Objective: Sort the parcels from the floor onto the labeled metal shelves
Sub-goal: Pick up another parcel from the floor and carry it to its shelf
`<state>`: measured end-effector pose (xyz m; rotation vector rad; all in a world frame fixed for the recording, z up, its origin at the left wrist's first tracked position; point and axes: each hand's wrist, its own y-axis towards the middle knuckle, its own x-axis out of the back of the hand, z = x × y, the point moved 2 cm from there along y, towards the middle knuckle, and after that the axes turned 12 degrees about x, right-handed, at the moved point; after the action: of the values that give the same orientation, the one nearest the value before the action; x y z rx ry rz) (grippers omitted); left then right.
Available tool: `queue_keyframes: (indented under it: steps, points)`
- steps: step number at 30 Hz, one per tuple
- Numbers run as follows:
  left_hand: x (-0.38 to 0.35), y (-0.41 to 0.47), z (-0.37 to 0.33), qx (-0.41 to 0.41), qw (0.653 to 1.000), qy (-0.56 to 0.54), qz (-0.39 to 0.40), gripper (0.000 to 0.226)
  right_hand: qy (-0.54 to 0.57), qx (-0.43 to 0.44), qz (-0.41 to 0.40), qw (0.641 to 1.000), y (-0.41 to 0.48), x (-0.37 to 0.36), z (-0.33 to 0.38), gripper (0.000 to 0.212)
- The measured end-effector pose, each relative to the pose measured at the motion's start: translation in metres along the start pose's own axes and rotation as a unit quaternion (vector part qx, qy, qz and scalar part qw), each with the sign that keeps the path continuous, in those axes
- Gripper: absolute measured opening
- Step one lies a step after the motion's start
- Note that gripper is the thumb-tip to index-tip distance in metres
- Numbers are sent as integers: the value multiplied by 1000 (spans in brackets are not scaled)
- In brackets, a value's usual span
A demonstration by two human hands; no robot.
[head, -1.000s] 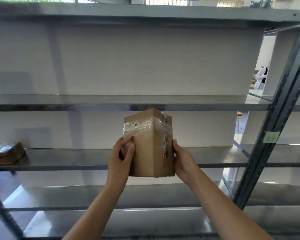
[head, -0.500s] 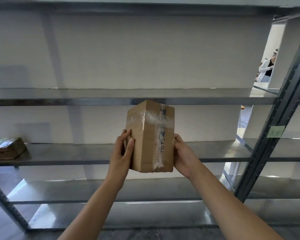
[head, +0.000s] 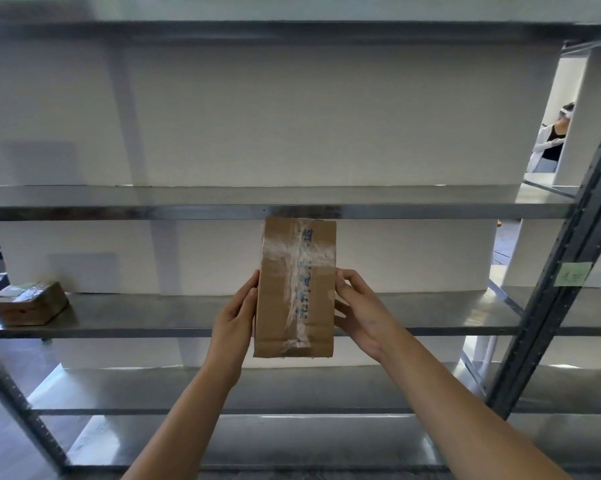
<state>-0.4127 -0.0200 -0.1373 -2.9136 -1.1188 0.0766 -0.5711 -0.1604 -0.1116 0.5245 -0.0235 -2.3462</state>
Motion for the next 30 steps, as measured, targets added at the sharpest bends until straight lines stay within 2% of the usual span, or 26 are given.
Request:
queue_keyframes:
  steps: [6, 9, 11, 16, 20, 26, 30]
  points:
    - [-1, -4, -7, 23, 999, -45, 3, 51, -6, -18, -46, 999, 8, -11, -2, 33]
    - [-2, -5, -8, 11, 999, -40, 10, 46, -3, -33, -49, 998, 10, -16, -2, 53]
    - [-1, -5, -10, -6, 999, -34, 14, 43, 15, -27, -47, 998, 11, -17, -3, 59]
    - [1, -4, -12, -4, 1000, -30, -2, 37, 16, 19, -34, 999, 8, -15, -2, 52]
    - [7, -1, -15, -3, 999, -39, -21, 32, -1, 39, -11, 999, 8, -16, -1, 37]
    - [6, -3, -22, 3, 999, -39, -35, 35, -24, 51, -30, 998, 6, -20, -5, 21]
    - [4, -5, -19, 16, 998, -29, -51, 49, -35, 55, -37, 997, 6, -21, -8, 20]
